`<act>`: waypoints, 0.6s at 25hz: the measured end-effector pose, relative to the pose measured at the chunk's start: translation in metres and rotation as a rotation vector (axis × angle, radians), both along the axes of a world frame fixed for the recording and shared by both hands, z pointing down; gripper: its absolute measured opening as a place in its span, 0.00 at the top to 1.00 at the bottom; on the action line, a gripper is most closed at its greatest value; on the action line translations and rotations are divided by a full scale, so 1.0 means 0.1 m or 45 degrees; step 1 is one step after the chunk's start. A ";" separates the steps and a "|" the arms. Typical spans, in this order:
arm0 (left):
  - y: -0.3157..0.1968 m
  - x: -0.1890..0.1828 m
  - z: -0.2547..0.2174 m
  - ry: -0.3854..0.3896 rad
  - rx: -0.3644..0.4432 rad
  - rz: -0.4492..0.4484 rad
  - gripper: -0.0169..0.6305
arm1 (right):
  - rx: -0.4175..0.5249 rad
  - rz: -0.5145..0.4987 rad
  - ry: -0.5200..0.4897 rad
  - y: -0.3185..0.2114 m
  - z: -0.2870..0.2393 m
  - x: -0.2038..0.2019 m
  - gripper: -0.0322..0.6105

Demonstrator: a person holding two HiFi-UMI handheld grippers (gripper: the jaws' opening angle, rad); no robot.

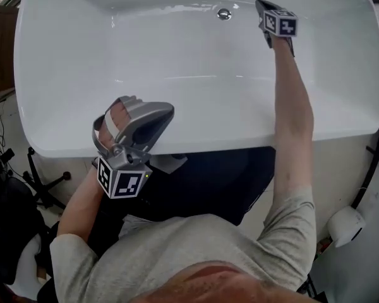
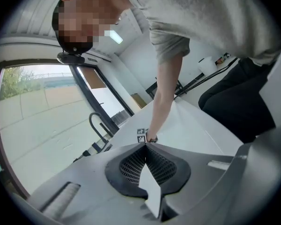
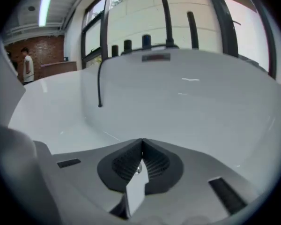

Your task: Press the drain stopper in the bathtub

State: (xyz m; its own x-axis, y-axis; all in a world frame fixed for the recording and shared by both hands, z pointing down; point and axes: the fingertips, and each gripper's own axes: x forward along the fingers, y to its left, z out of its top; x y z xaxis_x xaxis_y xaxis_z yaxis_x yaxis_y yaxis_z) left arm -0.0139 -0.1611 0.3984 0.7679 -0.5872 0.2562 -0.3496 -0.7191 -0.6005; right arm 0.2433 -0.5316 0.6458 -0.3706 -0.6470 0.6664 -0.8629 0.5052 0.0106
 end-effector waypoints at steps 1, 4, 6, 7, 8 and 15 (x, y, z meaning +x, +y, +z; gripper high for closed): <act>0.00 0.00 0.00 0.013 -0.023 0.003 0.96 | -0.022 0.044 0.018 -0.01 0.32 -0.01 0.95; 0.04 -0.01 -0.02 0.026 -0.056 0.028 0.96 | -0.036 0.016 0.121 0.03 1.05 -0.18 0.95; 0.06 0.01 -0.06 0.025 -0.044 0.041 0.96 | -0.060 -0.118 0.214 0.11 1.42 -0.35 0.95; 0.05 0.01 -0.07 0.027 -0.044 0.039 0.96 | -0.088 -0.198 0.264 0.16 1.57 -0.44 0.95; 0.05 0.02 -0.08 0.030 -0.052 0.035 0.96 | -0.117 -0.261 0.301 0.19 1.69 -0.51 0.95; 0.10 -0.01 -0.11 0.026 -0.096 0.023 0.96 | -0.106 -0.354 0.448 -0.20 1.96 -0.69 0.95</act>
